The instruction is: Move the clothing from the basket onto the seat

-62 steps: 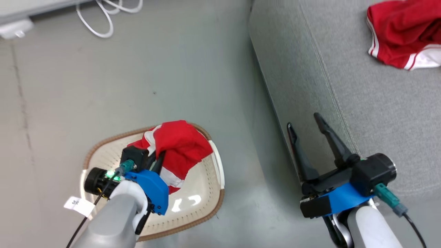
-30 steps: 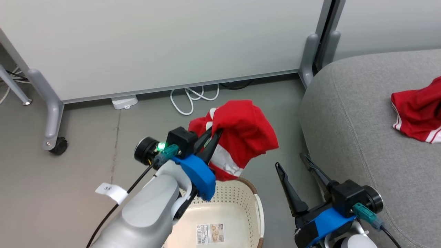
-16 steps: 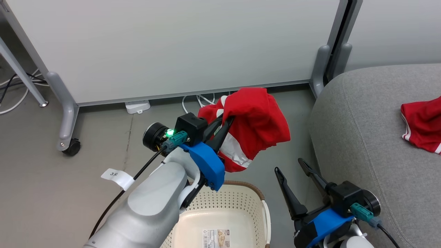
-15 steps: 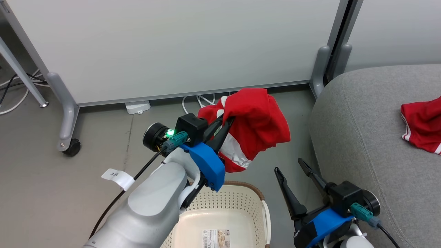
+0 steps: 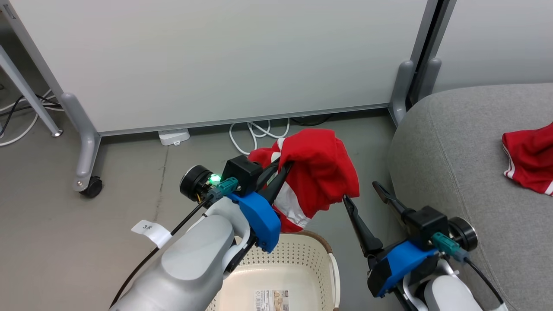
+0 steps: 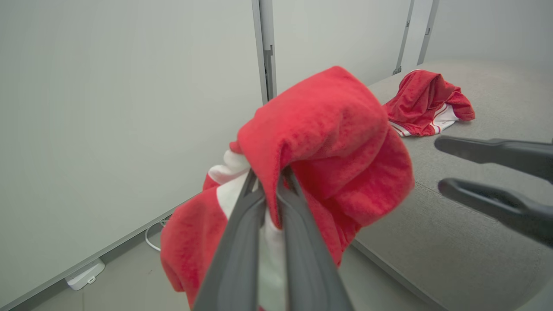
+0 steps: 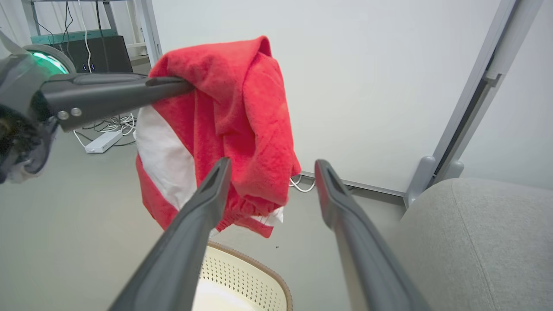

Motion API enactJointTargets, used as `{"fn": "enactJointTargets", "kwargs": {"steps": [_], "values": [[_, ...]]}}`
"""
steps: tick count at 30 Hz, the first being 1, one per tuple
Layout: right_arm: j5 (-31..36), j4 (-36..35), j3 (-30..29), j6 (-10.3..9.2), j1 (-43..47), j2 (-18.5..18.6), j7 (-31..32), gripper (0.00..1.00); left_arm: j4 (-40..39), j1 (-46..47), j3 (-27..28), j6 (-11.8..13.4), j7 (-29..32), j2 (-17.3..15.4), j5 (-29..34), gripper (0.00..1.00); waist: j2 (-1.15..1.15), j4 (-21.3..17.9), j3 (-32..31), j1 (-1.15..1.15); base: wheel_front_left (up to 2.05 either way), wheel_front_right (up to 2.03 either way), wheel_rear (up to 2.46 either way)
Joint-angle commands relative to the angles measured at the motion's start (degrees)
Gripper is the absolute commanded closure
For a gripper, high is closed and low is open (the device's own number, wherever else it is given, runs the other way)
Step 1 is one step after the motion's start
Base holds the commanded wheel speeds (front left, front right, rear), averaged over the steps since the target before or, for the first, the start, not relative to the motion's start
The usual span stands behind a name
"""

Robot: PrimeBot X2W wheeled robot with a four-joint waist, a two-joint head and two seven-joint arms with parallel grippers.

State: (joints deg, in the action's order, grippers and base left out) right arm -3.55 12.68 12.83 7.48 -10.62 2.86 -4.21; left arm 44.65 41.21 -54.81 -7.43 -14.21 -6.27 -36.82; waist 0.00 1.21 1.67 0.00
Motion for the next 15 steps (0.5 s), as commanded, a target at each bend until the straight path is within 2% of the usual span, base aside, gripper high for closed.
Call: {"fn": "enactJointTargets", "kwargs": {"steps": [1,8,15], "values": [[0.50,0.39,-0.11,0.03,-1.26,0.16,0.67,0.00,0.04,-0.18,-0.22,-0.02,-0.14,-0.15,-0.14,1.00,0.00,0.11,-0.02,0.00,0.00,0.00,0.00],[-1.43,3.75,1.82,0.03,-5.48,1.79,4.13,0.00,-0.49,-0.37,-0.96,-0.02,-0.38,0.07,-0.50,1.00,0.00,0.50,-0.04,0.00,0.00,0.00,0.00],[-6.38,10.66,5.01,0.03,-11.21,2.76,6.53,0.00,-1.13,0.53,-1.92,-0.02,-0.58,0.15,-1.05,1.00,0.00,0.96,0.23,0.00,0.00,0.00,0.00]]}}
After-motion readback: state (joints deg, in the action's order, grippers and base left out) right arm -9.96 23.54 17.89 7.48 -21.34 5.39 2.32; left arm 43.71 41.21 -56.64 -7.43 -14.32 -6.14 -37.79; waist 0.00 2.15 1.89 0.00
